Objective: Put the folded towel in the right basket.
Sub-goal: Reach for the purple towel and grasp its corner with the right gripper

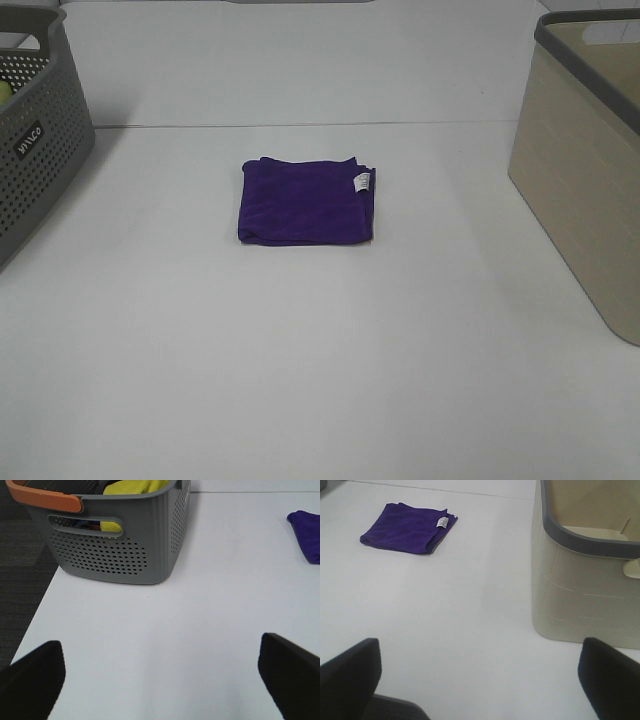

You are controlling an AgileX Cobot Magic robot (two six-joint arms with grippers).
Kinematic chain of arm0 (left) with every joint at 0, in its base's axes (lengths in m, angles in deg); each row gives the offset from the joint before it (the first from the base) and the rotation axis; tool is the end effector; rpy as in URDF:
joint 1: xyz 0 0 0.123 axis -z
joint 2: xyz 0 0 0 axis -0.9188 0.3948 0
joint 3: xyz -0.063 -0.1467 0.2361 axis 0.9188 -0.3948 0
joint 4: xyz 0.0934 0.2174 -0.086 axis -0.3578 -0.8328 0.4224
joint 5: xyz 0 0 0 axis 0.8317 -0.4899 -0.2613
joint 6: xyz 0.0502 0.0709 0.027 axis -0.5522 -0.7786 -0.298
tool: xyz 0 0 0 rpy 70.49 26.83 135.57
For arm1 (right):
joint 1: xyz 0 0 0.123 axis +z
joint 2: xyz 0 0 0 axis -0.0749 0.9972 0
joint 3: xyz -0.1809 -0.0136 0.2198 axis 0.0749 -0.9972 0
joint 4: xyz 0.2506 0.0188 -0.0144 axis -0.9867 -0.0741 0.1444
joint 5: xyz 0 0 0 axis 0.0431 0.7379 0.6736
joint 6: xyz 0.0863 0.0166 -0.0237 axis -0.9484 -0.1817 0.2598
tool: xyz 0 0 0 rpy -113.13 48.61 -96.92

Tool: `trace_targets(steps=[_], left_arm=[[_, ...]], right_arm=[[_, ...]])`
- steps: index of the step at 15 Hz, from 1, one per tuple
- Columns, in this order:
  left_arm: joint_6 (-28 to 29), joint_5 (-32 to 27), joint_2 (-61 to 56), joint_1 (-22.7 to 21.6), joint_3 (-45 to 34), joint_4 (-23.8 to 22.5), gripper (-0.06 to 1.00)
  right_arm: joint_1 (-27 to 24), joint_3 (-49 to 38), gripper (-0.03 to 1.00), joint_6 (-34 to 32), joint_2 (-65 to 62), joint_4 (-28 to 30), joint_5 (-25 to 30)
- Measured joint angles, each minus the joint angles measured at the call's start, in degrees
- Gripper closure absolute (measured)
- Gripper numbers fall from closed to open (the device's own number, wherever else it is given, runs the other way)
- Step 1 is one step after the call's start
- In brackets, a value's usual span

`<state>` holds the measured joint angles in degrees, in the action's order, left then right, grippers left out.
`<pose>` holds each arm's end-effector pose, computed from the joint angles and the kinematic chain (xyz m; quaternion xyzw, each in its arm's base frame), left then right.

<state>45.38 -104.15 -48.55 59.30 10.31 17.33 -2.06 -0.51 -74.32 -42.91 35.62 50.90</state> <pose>-0.0051 -0.0014 0.2772 -0.0512 0.8481 0.0316 0.5264 -0.0063 0.0097 0.2797 -0.0848 0.8426 0.0325 0.5308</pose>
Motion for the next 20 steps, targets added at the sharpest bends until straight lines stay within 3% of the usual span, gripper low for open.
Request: trace_targets(steps=[20], left_arm=[[0.00,0.00,0.00,0.00,0.00,0.00,-0.05]], right_arm=[[0.00,0.00,-0.01,0.00,0.00,0.00,0.00]])
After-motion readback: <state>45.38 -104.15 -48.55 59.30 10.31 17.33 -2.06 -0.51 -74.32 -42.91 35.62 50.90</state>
